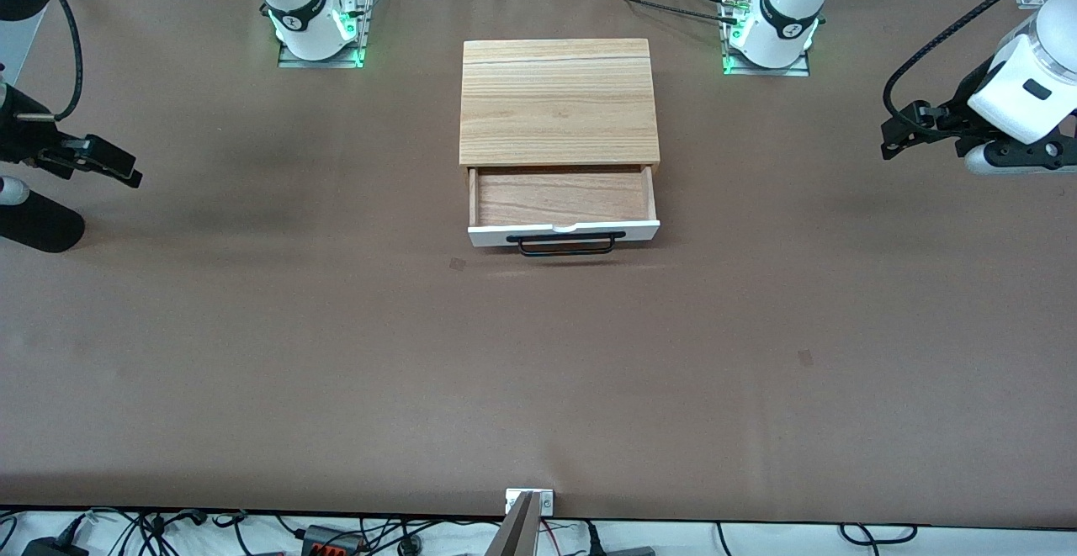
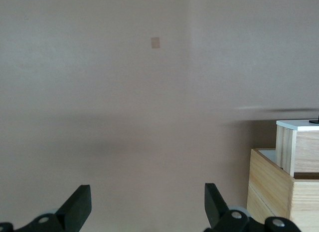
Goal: Pull top drawer with both arms simultaneously
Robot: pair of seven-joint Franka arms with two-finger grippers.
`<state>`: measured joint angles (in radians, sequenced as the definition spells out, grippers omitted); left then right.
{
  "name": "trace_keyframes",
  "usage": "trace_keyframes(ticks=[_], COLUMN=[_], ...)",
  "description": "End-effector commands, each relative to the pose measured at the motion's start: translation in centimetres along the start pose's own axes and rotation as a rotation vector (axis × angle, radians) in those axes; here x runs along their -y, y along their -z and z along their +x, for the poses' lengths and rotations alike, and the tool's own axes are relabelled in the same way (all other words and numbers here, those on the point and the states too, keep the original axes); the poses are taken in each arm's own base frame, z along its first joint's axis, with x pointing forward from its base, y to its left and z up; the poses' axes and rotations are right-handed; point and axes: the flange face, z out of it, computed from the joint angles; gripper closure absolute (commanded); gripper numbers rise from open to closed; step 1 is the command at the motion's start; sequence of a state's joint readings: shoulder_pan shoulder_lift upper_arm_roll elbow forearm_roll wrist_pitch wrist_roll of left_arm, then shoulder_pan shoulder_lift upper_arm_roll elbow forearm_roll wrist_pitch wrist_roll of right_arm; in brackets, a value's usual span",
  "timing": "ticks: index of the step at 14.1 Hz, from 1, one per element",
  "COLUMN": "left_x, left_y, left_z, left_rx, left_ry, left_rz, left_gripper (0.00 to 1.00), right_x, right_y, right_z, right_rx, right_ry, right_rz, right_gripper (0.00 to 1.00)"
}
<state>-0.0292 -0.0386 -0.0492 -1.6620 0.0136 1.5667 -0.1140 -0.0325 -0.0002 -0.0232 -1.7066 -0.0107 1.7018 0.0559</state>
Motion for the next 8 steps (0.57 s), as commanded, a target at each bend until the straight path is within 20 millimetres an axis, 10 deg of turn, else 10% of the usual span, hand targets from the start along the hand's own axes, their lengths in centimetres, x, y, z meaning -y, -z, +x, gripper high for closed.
trace_keyframes(ticks=[1, 8], left_x=[-0.38, -0.23], left_y=[0.48, 0.19], left_z=[0.28, 0.38], left_rx=[0.016, 0.025], left_ry=[-0.010, -0.007], left_rz=[-0.003, -0.004], left_gripper=[0.00, 0.00], right_x=[-0.29, 0.37], right_y=[0.77, 1.39], right_z=[-0.81, -1.15], right_rx=[-0.013, -0.008], right_ry=[0.021, 0.072], right_rz=[-0.008, -0.016], right_gripper=[0.00, 0.00])
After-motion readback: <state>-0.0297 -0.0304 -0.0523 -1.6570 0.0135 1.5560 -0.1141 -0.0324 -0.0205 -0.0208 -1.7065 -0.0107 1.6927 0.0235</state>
